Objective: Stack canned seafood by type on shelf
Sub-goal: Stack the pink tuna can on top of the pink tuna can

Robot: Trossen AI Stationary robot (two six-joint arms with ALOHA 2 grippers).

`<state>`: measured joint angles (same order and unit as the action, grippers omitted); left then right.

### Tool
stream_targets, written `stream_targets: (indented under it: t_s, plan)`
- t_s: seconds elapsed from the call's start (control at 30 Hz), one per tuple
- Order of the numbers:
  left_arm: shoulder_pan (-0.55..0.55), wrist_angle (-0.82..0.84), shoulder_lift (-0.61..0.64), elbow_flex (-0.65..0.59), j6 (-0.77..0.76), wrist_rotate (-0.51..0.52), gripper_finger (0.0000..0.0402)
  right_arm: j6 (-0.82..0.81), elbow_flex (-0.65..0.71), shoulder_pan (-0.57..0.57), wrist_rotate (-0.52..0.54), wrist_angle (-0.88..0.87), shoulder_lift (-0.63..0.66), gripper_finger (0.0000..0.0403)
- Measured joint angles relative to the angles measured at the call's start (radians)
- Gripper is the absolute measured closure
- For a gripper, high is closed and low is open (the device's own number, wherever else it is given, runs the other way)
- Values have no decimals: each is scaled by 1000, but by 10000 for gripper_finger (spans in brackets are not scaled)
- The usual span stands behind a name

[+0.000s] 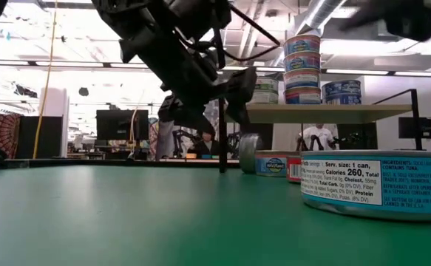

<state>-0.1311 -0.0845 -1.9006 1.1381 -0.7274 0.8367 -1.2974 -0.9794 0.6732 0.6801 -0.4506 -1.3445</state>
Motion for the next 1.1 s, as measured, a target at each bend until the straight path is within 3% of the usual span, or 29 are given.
stream_targets:
  t_s: [0.2,0.5,0.67,0.83,0.97,1.1]
  plan:
    - [-87,2,4,0,9,22,73,-149,25,14,29,-211,1,223]
    - [-177,-234,2,-137,21,-56,115,-139,211,-45,-118,13,4,223]
    - [-225,-387,2,-177,84,-134,126,1,218,-119,-80,27,4,219]
    - [-262,-394,3,-177,85,-137,127,193,218,-222,32,78,-2,179]
    - [-285,-386,6,-177,46,-114,127,280,218,-321,21,123,-4,144]
    - [-297,-293,54,-177,32,-90,127,379,218,-389,-25,178,-30,138]
